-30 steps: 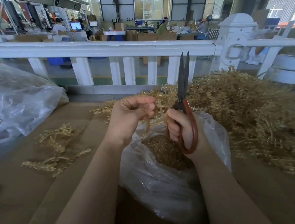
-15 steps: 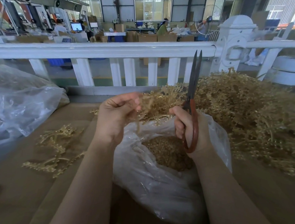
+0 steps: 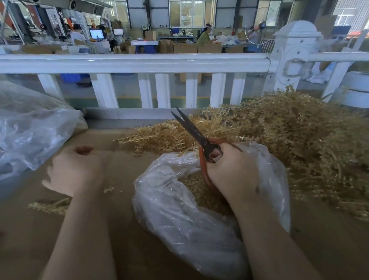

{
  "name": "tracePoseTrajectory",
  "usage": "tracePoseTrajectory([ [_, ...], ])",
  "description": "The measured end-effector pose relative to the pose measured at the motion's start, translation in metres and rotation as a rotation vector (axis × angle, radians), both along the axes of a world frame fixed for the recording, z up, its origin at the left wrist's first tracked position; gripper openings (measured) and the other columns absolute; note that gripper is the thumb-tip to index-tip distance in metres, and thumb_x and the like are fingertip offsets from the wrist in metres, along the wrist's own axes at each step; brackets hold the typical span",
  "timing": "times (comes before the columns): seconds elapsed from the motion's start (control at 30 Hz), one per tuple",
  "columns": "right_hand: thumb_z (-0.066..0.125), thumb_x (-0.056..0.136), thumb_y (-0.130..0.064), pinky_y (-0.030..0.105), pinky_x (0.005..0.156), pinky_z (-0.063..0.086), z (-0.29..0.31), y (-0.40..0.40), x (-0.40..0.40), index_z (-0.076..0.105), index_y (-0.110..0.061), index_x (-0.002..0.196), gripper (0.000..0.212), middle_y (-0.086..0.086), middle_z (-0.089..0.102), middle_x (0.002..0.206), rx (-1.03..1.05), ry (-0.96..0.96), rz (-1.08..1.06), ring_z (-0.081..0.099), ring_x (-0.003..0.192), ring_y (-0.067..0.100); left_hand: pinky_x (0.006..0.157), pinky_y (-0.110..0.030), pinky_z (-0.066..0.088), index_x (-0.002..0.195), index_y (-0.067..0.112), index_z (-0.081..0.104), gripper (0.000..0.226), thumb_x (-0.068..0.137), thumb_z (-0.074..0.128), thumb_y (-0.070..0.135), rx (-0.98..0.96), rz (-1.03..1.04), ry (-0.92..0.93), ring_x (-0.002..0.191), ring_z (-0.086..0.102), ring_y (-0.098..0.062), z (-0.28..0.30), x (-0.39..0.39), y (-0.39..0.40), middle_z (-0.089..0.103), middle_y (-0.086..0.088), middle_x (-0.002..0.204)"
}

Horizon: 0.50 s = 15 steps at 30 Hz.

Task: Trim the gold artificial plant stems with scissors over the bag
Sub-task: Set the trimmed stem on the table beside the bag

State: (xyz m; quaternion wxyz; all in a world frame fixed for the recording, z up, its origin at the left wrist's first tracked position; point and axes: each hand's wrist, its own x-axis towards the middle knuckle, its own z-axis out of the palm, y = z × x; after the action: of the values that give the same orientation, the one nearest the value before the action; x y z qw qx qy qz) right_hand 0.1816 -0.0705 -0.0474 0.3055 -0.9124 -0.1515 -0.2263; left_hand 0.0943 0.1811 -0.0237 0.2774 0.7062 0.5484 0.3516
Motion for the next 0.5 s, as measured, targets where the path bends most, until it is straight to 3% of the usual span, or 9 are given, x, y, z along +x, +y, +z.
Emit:
tracePoseTrajectory([
  [0.07,0.054,0.089,-0.062,0.021,0.045,0.027,-0.002,0.001,0.000,0.049,-0.030,0.071,0.038,-0.017,0.048,0.060,-0.037,-0.007,-0.023,0.042,0.053,-0.003,0.109,-0.053,0.021,0.108,0.023,0.073,0.026,0.089,0.057,0.018,0.074,0.037,0.100,0.127,0.040,-0.038,-0.002,0.001,-0.003,0.054,-0.017,0.129],
  [0.13,0.053,0.090,-0.065,0.020,0.045,0.028,-0.003,0.002,0.001,0.051,-0.031,0.073,0.038,-0.017,0.051,0.062,-0.045,0.000,-0.030,0.043,0.054,-0.003,0.109,-0.056,0.019,0.109,0.015,0.072,0.028,0.085,0.057,0.014,0.217,0.015,0.079,0.128,0.035,-0.039,-0.004,0.003,-0.011,0.049,-0.019,0.130],
  [0.23,0.054,0.090,-0.066,0.021,0.046,0.031,-0.004,0.002,0.002,0.053,-0.031,0.075,0.038,-0.016,0.057,0.068,-0.042,0.029,-0.045,0.047,0.057,0.001,0.106,-0.058,0.020,0.105,0.009,0.069,0.029,0.078,0.058,0.008,0.414,-0.101,0.049,0.124,0.037,-0.041,-0.004,0.013,-0.028,0.050,-0.022,0.125],
  [0.33,0.053,0.090,-0.067,0.020,0.047,0.031,-0.004,0.003,0.002,0.054,-0.031,0.076,0.039,-0.016,0.057,0.068,-0.029,0.028,-0.058,0.048,0.058,0.002,0.102,-0.054,0.024,0.100,0.014,0.073,0.022,0.081,0.063,0.009,0.563,-0.274,0.100,0.120,0.042,-0.037,-0.006,0.023,-0.043,0.058,-0.016,0.121],
  [0.4,0.054,0.089,-0.066,0.020,0.047,0.029,-0.004,0.003,0.002,0.053,-0.031,0.074,0.039,-0.017,0.054,0.065,-0.015,0.018,-0.065,0.046,0.057,-0.001,0.100,-0.045,0.023,0.098,0.022,0.074,0.017,0.086,0.065,0.013,0.584,-0.440,0.105,0.116,0.046,-0.031,-0.005,0.030,-0.050,0.064,-0.008,0.117],
  [0.5,0.056,0.089,-0.064,0.020,0.047,0.027,-0.004,0.004,0.003,0.053,-0.031,0.075,0.037,-0.018,0.049,0.062,0.001,0.034,-0.090,0.041,0.055,-0.004,0.105,-0.039,0.029,0.101,0.030,0.073,0.012,0.092,0.066,0.028,0.391,-0.763,-0.007,0.113,0.055,-0.020,-0.002,0.040,-0.058,0.068,0.007,0.113],
])
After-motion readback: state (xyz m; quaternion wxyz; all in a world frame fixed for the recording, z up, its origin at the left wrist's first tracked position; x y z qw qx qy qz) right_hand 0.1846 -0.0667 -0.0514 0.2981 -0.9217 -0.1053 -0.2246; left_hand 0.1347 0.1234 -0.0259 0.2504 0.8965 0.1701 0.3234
